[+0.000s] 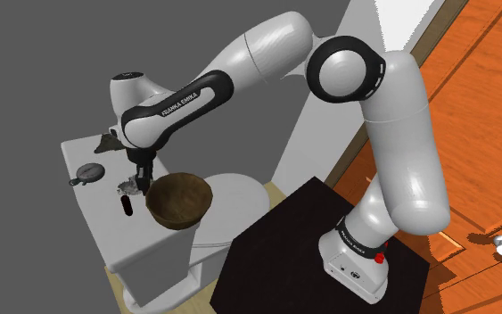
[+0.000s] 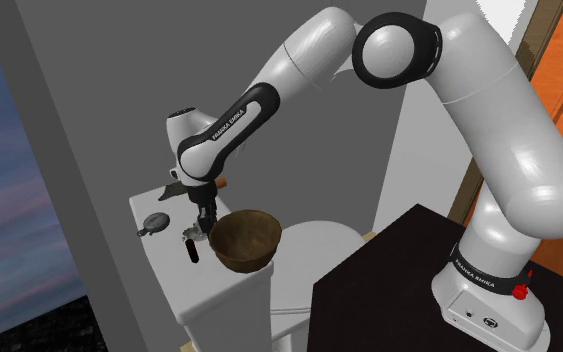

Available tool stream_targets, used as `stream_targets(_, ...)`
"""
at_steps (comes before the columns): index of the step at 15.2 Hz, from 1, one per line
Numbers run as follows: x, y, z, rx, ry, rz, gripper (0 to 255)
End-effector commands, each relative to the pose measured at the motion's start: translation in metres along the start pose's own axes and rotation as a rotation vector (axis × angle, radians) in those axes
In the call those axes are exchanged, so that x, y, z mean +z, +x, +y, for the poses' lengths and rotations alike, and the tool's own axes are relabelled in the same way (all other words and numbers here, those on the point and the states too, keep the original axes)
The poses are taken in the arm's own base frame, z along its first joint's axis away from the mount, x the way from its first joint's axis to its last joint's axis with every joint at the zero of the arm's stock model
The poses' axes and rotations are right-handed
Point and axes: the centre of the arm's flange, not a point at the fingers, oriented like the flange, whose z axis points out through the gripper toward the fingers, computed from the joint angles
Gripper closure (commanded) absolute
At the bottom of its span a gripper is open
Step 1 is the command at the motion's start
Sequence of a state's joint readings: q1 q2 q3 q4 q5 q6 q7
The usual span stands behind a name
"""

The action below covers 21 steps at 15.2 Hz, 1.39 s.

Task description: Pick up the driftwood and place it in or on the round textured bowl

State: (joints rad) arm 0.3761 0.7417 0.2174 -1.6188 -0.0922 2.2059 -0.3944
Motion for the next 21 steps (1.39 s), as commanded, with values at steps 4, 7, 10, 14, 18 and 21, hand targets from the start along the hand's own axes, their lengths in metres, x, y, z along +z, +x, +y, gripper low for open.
stream_targets(4, 0.000, 0.000, 0.000, 0.000, 0.000, 0.000, 255)
stream_targets(7, 0.000, 0.000, 0.000, 0.000, 0.000, 0.000, 255)
stream_targets(10, -0.010, -0.001, -0.001, 0.000, 0.000, 0.000, 255)
stream_targets(14, -0.031, -0.003, -0.004, 0.000, 0.000, 0.000, 255)
stream_targets(18, -0.052, -0.005, -0.007, 0.000, 0.000, 0.000, 255)
stream_targets(21, -0.068, -0.006, -0.009, 0.000, 0.000, 0.000, 255)
